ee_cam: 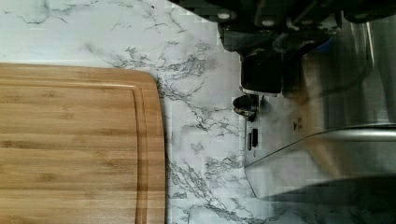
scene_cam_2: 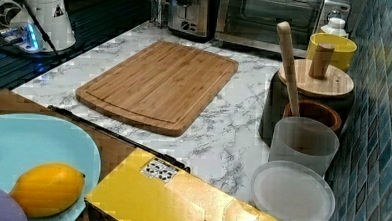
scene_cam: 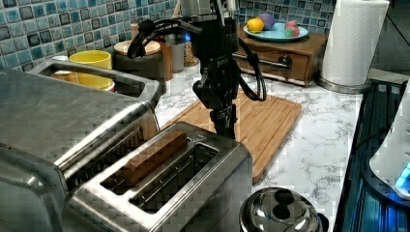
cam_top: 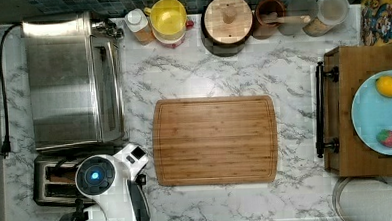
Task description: Turn on the toaster.
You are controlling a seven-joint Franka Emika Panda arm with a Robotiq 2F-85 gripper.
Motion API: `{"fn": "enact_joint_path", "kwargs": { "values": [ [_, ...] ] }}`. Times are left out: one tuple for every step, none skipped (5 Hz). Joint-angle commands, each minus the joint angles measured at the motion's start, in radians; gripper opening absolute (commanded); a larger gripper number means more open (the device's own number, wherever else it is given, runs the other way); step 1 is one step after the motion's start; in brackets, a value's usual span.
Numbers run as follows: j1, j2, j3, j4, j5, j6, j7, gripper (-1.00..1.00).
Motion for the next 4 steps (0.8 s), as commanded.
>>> {"fn": "enact_joint_path", "kwargs": {
  "values": [
    [-0.007, 0.145, -0.009, 0.066, 0.038, 0.035, 0.041, -1.00],
    [-0.022, 0.204, -0.025, 0.040, 0.045, 0.076, 0.041, -1.00],
    [-0.025, 0.236, -0.026, -0.001, 0.046, 0.127, 0.045, -1.00],
    [-0.048, 0.234, -0.042, -0.029, 0.088, 0.153, 0.013, -1.00]
  ]
}}
